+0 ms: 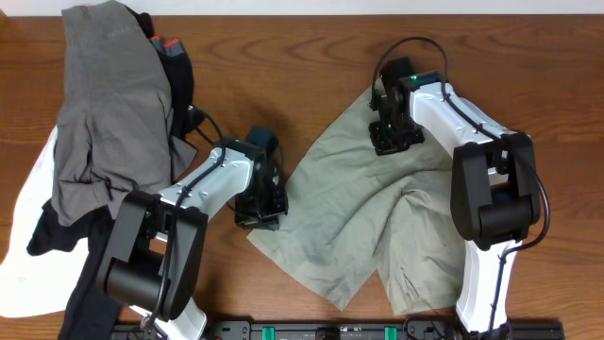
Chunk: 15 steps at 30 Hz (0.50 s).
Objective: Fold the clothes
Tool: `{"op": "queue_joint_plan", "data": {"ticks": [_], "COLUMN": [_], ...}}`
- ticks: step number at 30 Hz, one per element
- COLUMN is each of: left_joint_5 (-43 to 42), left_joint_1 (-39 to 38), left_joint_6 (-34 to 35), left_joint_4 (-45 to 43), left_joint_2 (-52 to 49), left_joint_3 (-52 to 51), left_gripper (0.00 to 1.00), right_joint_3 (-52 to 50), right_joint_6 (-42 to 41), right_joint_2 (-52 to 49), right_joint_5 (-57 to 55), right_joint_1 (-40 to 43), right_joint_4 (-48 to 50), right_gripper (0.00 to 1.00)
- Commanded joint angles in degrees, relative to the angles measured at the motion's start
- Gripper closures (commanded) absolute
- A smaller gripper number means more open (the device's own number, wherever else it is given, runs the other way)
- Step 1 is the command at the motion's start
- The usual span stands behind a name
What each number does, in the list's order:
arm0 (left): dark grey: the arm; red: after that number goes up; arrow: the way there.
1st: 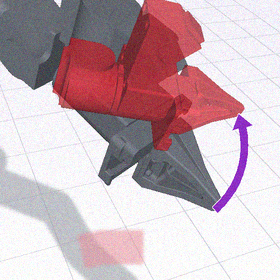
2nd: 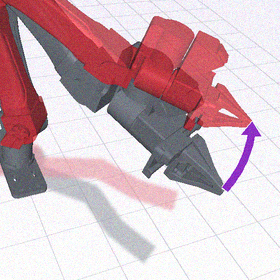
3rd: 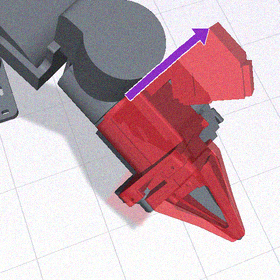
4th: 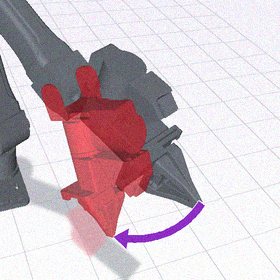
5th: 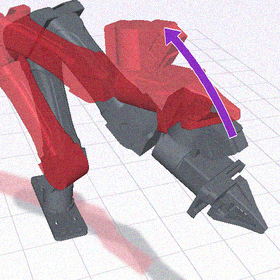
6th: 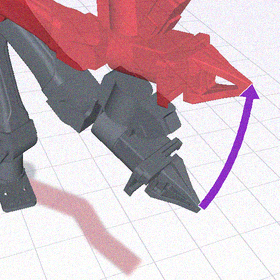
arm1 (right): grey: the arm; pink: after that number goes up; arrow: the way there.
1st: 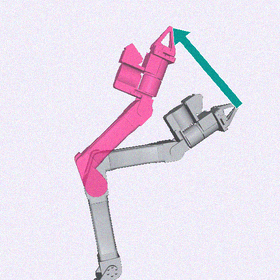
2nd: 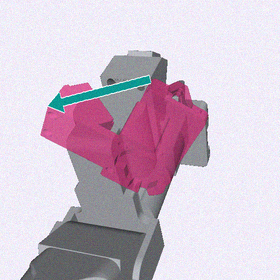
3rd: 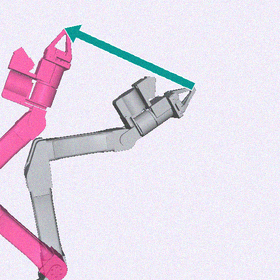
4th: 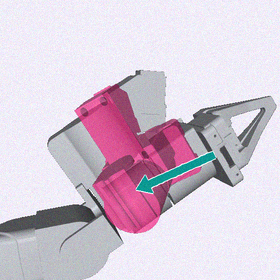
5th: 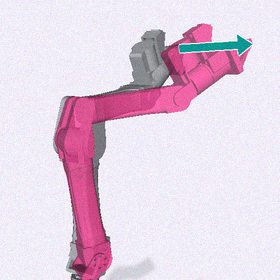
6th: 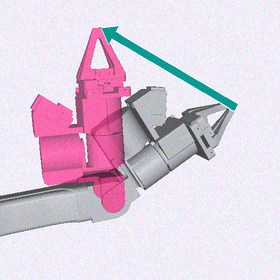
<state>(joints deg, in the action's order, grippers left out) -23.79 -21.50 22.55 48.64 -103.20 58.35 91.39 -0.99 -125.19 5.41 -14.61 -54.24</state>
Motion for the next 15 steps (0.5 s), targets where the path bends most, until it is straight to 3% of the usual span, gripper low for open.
{"op": "queue_joint_plan", "data": {"ticks": [1,15], "left_joint_5": [0.8,2.7], "left_joint_1": [-0.1,-0.1], "left_joint_6": [0.7,0.0], "left_joint_4": [-1.0,-3.0], "left_joint_2": [-0.2,-8.5], "left_joint_3": [-0.1,-0.1], "left_gripper": [0.94,0.94], "right_joint_3": [0.0,0.0], "right_joint_6": [-0.7,-1.7], "right_joint_2": [-1.6,-1.6], "right_joint_5": [-0.9,-0.9], "right_joint_1": [-0.5,-0.5], "right_joint_4": [2.6,7.6], "right_gripper": [0.99,0.99]}}
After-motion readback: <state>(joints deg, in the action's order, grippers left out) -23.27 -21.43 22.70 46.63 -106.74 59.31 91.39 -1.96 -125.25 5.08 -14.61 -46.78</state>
